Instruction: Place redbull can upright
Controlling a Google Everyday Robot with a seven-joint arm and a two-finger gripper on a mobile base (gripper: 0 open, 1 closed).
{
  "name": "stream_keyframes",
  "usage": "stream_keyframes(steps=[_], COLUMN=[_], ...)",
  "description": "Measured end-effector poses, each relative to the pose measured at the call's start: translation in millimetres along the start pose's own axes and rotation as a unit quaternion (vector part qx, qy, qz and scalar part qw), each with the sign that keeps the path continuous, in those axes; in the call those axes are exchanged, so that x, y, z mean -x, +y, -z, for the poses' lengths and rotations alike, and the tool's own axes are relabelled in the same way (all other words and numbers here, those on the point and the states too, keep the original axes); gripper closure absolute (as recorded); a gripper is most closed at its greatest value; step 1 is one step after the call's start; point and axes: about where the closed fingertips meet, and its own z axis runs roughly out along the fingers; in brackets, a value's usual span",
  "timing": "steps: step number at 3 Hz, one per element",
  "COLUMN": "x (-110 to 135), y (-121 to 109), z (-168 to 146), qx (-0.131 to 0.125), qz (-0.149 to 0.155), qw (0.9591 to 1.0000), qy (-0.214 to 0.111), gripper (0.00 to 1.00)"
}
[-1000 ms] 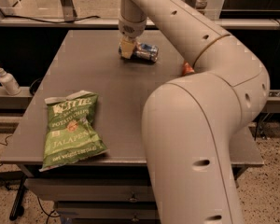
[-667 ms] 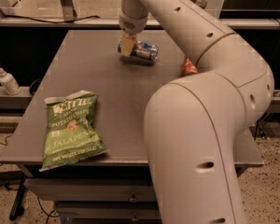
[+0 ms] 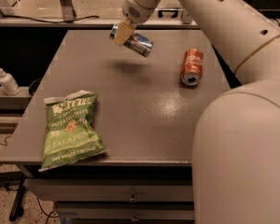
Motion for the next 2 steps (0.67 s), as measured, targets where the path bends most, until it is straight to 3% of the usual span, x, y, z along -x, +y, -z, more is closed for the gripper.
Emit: stream_keyframes(steps=[1, 2], x=[23.8, 38.5], y=[22.2, 42.6], z=[16.9, 27.3], qx=[0.001, 0.006], qz=[-0.011, -0.038], qw=[0.9964, 0.9851], qy=[-0.084, -0.167], gripper=[1.0, 1.0])
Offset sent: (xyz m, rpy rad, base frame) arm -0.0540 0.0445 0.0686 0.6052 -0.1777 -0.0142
